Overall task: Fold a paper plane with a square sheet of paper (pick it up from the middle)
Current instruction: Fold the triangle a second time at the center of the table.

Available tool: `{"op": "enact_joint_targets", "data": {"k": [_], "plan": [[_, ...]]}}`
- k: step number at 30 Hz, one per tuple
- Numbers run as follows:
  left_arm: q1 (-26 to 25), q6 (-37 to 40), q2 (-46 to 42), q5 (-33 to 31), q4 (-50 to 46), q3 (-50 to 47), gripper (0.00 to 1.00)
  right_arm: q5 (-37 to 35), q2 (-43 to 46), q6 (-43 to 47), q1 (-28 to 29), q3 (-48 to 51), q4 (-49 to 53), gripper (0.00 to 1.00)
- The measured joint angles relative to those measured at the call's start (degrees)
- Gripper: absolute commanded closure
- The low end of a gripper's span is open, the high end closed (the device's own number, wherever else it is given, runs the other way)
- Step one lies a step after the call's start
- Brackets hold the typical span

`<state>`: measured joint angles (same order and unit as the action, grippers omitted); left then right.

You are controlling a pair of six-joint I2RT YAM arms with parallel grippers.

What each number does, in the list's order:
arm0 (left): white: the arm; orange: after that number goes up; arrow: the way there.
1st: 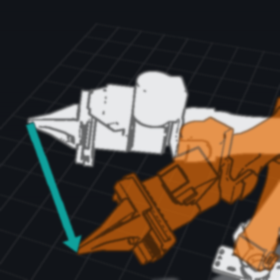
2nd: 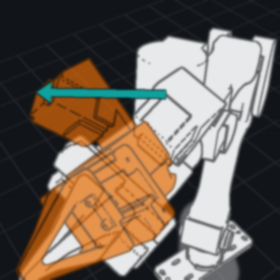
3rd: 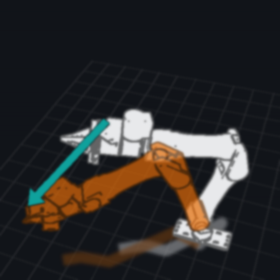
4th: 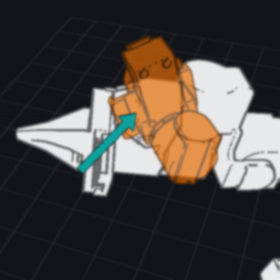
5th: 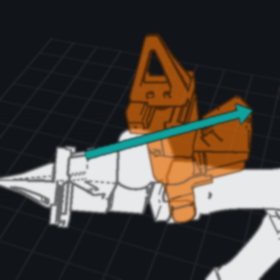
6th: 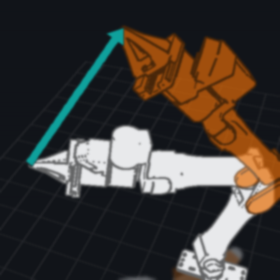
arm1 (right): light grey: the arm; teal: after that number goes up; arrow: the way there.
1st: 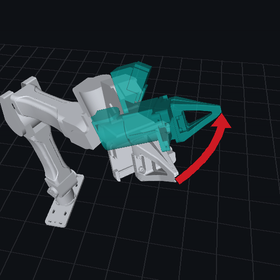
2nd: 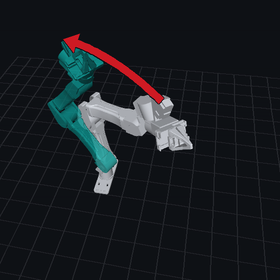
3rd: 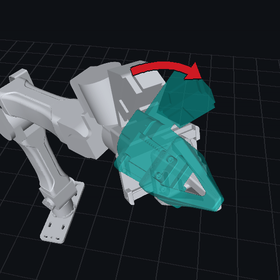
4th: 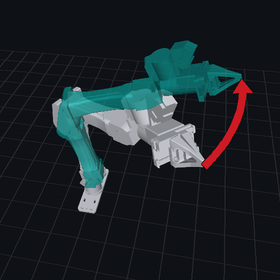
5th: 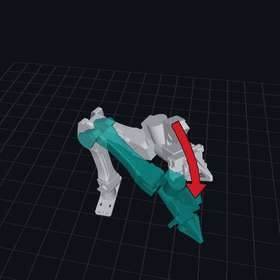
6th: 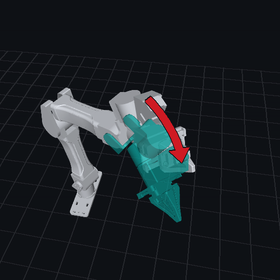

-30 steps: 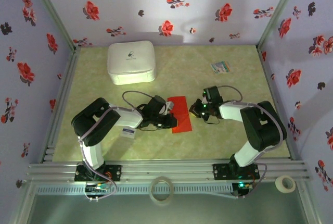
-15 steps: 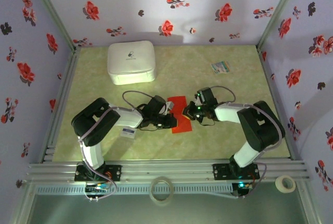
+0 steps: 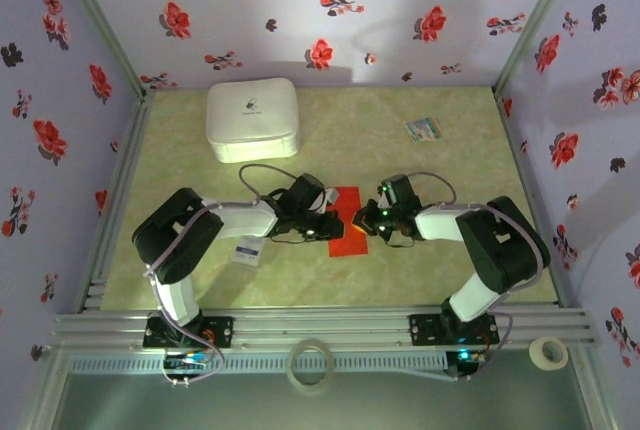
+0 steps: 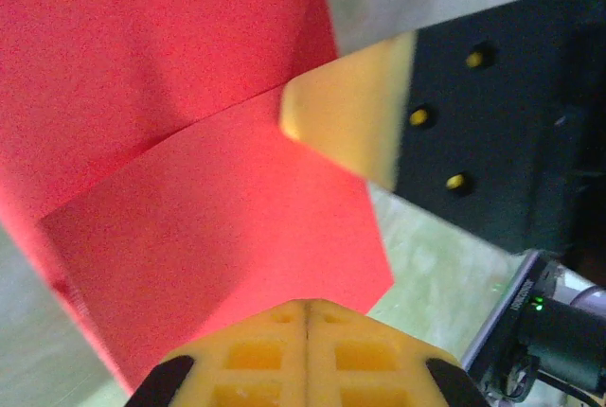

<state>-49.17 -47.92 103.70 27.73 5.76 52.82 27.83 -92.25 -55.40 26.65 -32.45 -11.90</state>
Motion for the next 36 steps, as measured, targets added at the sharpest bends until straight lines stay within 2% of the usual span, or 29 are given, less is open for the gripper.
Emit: {"op": "enact_joint_targets", "data": {"k": [8,21,36], "plan": [[-0.26,-0.39,5.99,1.46,1.84,1.86,1.0,-0.07,0.0,-0.72,0.04,0.33,-0.7,1.0],[-0.48,-1.29,2.03,0.81,9.05,-6.01,0.98,-0.02,0.0,-0.7,0.42,0.39,-0.72,1.0],[-1.84,0.07,-3.89,-1.62,-2.69,-7.37,0.99,0.02,0.0,-0.68,0.42,0.39,-0.68,1.0]]}}
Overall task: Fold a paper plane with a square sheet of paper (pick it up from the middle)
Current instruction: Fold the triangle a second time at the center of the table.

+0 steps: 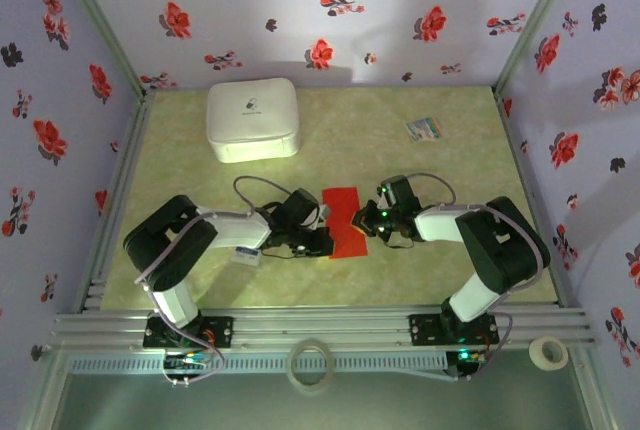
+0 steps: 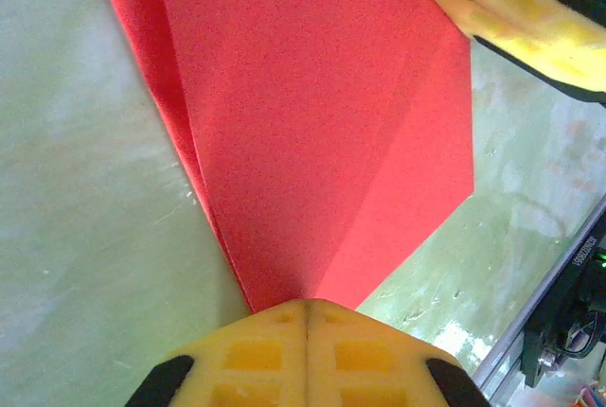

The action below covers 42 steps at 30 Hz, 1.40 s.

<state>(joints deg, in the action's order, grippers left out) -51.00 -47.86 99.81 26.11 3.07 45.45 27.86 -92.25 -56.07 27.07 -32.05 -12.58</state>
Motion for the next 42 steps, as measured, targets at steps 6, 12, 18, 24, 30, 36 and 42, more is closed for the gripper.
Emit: {"op": "enact_joint_targets", "data": {"k": [6,12,18,24,30,36,42], "plan": [[0.0,0.17,0.66,-0.61,-1.79,6.25,0.98,-0.02,0.0,0.0,0.0,0.0,0.0,1.0],[0.0,0.42,6.51,-0.63,-1.86,13.22,0.98,-0.02,0.0,0.0,0.0,0.0,-0.02,1.0],[0.0,0.46,9.79,-0.63,-3.23,13.53,0.98,-0.02,0.0,0.0,0.0,0.0,-0.02,1.0],[-0.07,0.9,9.31,-0.63,-2.1,11.82,0.98,-0.02,0.0,0.0,0.0,0.0,-0.02,1.0],[-0.9,1.92,5.33,-0.63,-1.57,6.64,0.97,-0.02,0.0,0.0,0.0,0.0,0.0,1.0],[-2.4,3.52,1.22,-0.59,-2.75,2.1,0.97,-0.04,0.0,0.0,0.0,0.0,-0.02,1.0],[-2.8,4.61,-0.55,-0.68,-4.46,0.7,0.97,0.0,0.0,-0.02,0.0,0.0,-0.07,1.0]]}}
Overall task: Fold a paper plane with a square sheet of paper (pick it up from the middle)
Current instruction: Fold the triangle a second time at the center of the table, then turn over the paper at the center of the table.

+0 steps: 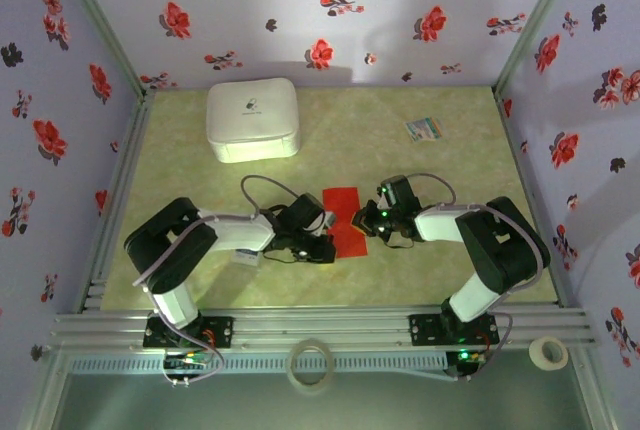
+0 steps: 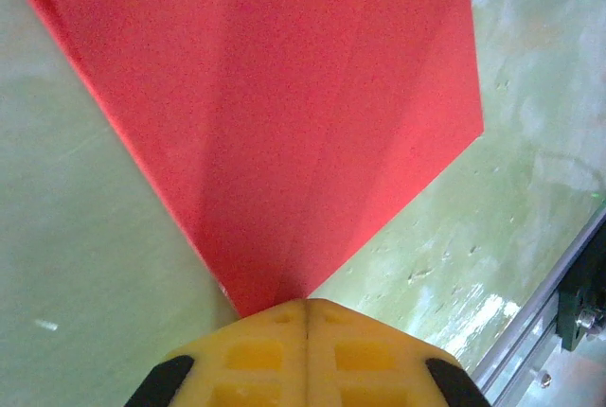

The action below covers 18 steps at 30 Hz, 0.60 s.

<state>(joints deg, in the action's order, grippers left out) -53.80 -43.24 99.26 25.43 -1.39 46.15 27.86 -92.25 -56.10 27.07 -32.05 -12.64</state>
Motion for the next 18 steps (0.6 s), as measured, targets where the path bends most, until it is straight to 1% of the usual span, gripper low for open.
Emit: {"op": "enact_joint_targets", "data": {"k": [1,2,7,11,15,18], "plan": [[0.0,0.04,-0.48,-0.09,-0.31,-0.35,0.97,0.04,0.0,0.0,0.0,0.02,-0.07,1.0],[0.0,0.07,-1.2,-0.26,-0.85,-0.76,0.97,0.22,0.0,0.0,-0.02,0.07,-0.28,0.97],[0.39,0.09,-7.3,-1.57,-0.74,-2.08,0.99,1.38,0.2,0.55,-0.02,-0.04,-0.55,0.79],[3.21,0.0,-11.56,-3.37,0.46,-1.92,0.98,0.37,5.05,2.75,-0.02,-2.23,5.25,0.65],[6.69,0.04,-10.6,-4.04,0.42,0.52,0.97,-2.47,13.14,4.72,-0.07,-3.41,11.65,0.6],[7.21,0.35,-7.58,-3.78,0.2,4.44,0.97,-3.72,17.73,4.5,-0.07,-1.79,13.9,0.58]]}}
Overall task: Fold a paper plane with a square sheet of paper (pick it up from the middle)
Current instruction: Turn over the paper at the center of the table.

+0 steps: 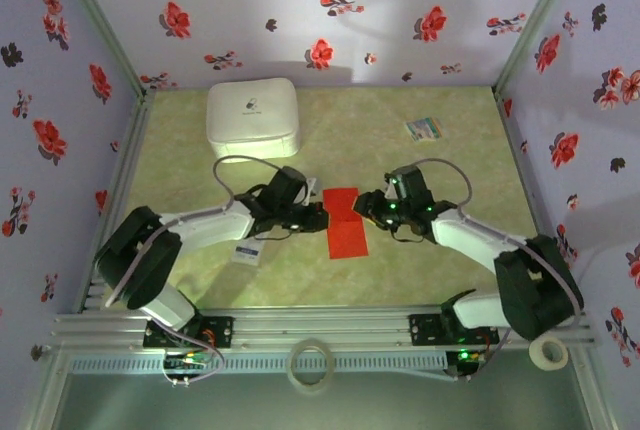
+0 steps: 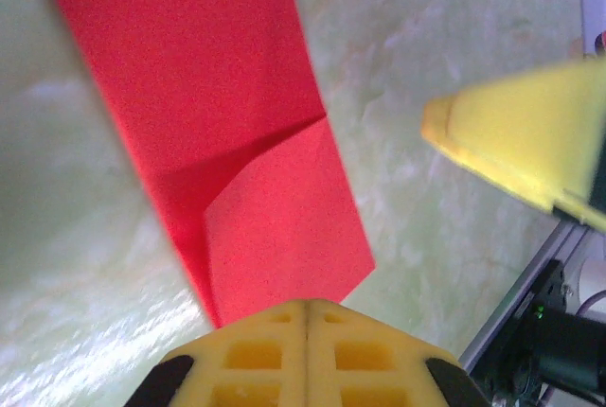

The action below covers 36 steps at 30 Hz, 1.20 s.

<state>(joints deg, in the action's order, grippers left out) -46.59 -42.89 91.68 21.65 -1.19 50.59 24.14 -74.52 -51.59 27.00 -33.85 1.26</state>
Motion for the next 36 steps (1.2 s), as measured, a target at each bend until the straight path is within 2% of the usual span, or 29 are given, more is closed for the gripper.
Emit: {"op": "enact_joint_targets", "data": {"k": [6,15,24,36], "plan": [[-0.02,1.79,7.48,1.05,-1.25,7.15,0.96,0.0,3.67,-1.81,0.07,6.05,3.89,0.54],[-0.02,3.93,15.15,1.01,-5.31,11.17,0.97,0.02,3.45,-3.08,2.45,6.54,6.36,0.51],[0.0,4.09,16.39,0.85,-5.11,8.76,0.99,-0.61,2.56,-4.57,3.96,6.54,7.23,0.51],[-0.02,3.85,16.37,1.75,-0.22,6.58,0.99,-0.59,-1.4,-5.16,6.03,5.66,6.73,0.51]]}}
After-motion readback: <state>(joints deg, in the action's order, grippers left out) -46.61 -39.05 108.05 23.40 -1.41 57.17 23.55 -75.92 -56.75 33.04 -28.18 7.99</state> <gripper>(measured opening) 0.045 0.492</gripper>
